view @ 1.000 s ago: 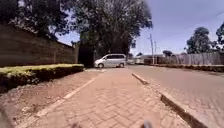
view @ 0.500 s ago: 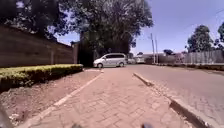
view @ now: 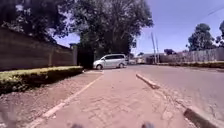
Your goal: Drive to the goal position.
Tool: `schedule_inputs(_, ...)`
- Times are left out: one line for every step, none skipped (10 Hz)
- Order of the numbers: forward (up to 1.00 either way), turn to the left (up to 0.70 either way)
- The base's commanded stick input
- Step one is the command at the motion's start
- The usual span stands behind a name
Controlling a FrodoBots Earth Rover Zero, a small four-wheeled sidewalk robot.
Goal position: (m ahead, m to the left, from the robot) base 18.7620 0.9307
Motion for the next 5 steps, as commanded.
schedule_inputs(0.7,0.0)
schedule_inputs(0.7,0.0)
schedule_inputs(0.7,0.0)
schedule_inputs(0.7,0.0)
schedule_inputs(0.7,0.0)
